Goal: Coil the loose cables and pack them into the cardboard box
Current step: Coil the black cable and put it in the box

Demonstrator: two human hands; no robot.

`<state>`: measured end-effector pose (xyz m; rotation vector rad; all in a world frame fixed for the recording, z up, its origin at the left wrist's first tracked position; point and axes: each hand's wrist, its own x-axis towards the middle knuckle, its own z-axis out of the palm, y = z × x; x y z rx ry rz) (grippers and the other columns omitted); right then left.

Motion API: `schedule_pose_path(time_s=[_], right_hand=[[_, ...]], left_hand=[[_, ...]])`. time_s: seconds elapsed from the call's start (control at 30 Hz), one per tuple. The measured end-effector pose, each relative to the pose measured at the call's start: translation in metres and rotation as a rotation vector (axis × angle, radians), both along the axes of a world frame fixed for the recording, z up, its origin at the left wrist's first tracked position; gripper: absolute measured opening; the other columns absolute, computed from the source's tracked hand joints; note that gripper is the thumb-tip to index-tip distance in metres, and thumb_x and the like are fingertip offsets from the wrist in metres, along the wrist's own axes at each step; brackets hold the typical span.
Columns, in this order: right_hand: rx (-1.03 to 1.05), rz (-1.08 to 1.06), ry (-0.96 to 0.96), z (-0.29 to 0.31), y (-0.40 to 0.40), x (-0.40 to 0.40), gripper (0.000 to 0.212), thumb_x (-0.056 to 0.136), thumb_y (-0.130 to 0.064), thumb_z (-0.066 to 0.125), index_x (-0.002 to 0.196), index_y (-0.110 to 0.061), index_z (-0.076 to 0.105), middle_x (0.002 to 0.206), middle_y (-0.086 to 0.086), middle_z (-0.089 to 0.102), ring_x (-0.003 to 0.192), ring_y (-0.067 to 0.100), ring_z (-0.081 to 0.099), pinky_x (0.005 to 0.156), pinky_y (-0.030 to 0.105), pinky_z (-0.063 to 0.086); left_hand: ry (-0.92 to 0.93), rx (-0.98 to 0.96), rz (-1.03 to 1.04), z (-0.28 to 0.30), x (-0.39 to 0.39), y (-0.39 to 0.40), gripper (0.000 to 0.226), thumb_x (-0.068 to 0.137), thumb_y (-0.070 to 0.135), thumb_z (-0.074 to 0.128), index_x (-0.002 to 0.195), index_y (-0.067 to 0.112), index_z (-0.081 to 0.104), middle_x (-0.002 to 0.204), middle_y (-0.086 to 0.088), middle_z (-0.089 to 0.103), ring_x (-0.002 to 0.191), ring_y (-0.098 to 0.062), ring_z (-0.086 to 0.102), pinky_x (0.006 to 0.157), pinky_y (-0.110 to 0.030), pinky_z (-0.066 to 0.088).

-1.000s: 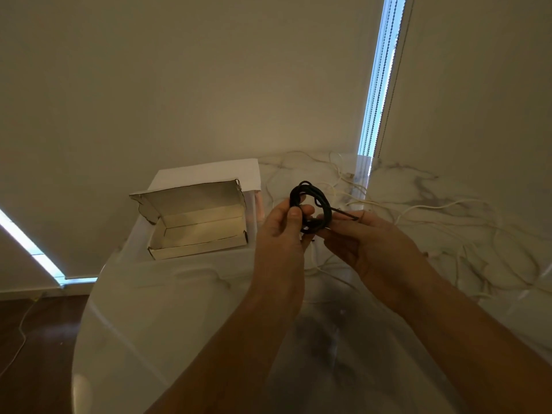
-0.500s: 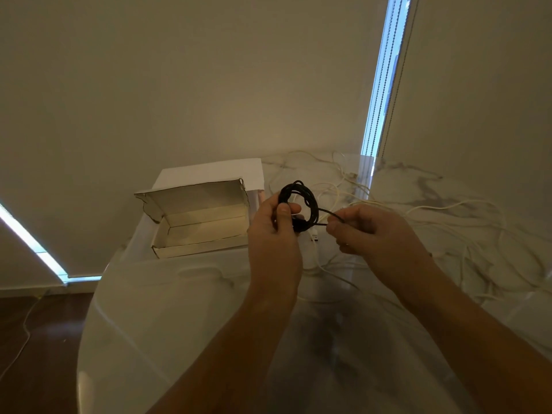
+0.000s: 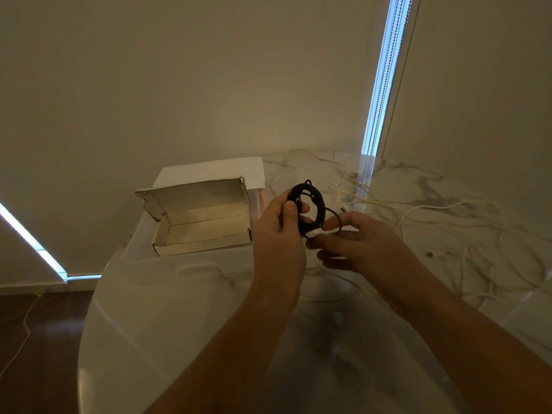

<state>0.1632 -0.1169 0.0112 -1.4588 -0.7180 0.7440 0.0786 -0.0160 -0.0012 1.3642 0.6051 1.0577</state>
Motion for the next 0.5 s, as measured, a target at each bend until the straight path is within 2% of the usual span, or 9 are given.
schedule_pose_path(time_s=[0.07,0.13,0.23,0.3,0.4,0.5], right_hand=[[-0.050,-0.042,-0.159,0.000,0.000,0.002,0.031,0.081,-0.022,0.079,0.106,-0.017,0.062,0.091,0.000,0.077,0.083,0.015,0.073,0.073,0.028,0.061],[-0.068,-0.144,-0.356,-0.003,0.000,0.006,0.036,0.076,-0.035,0.082,0.104,-0.027,0.061,0.093,-0.008,0.074,0.081,0.006,0.071,0.069,0.023,0.057],[-0.020,-0.275,-0.666,-0.006,-0.002,0.010,0.026,0.080,-0.039,0.077,0.100,-0.032,0.062,0.094,-0.016,0.067,0.081,0.001,0.063,0.066,0.012,0.049],[0.015,-0.287,-0.809,-0.006,-0.001,0.009,0.017,0.084,-0.037,0.073,0.098,-0.034,0.064,0.093,-0.017,0.064,0.081,0.003,0.059,0.066,0.012,0.048],[0.009,-0.286,-0.893,-0.008,0.001,0.009,0.012,0.086,-0.037,0.070,0.097,-0.037,0.067,0.091,-0.016,0.064,0.076,0.006,0.057,0.062,0.014,0.045],[-0.001,-0.315,-0.895,-0.008,0.000,0.012,0.009,0.086,-0.038,0.070,0.094,-0.038,0.066,0.086,-0.016,0.063,0.074,0.005,0.055,0.062,0.011,0.041]], left_hand=[[0.040,0.038,0.032,-0.001,0.000,0.003,0.029,0.106,0.018,0.043,0.126,0.018,0.064,0.103,-0.003,0.070,0.096,-0.017,0.068,0.093,-0.039,0.057],[0.093,0.108,0.060,-0.001,0.000,0.006,0.030,0.106,0.018,0.043,0.129,0.018,0.063,0.109,-0.006,0.070,0.097,-0.016,0.067,0.090,-0.030,0.056],[0.153,0.202,0.050,-0.004,0.001,0.007,0.033,0.106,0.018,0.043,0.134,0.018,0.061,0.113,-0.006,0.070,0.100,-0.015,0.067,0.081,-0.013,0.054],[0.204,0.270,0.011,-0.006,0.001,0.006,0.034,0.106,0.020,0.043,0.136,0.019,0.059,0.116,-0.004,0.069,0.102,-0.015,0.067,0.084,-0.011,0.053],[0.233,0.326,-0.094,-0.010,0.002,0.002,0.035,0.107,0.022,0.043,0.139,0.021,0.057,0.122,-0.001,0.068,0.107,-0.010,0.066,0.093,-0.018,0.053],[0.266,0.371,-0.132,-0.011,0.002,-0.001,0.036,0.106,0.024,0.043,0.141,0.022,0.055,0.128,0.001,0.065,0.114,-0.008,0.063,0.094,-0.012,0.049]])
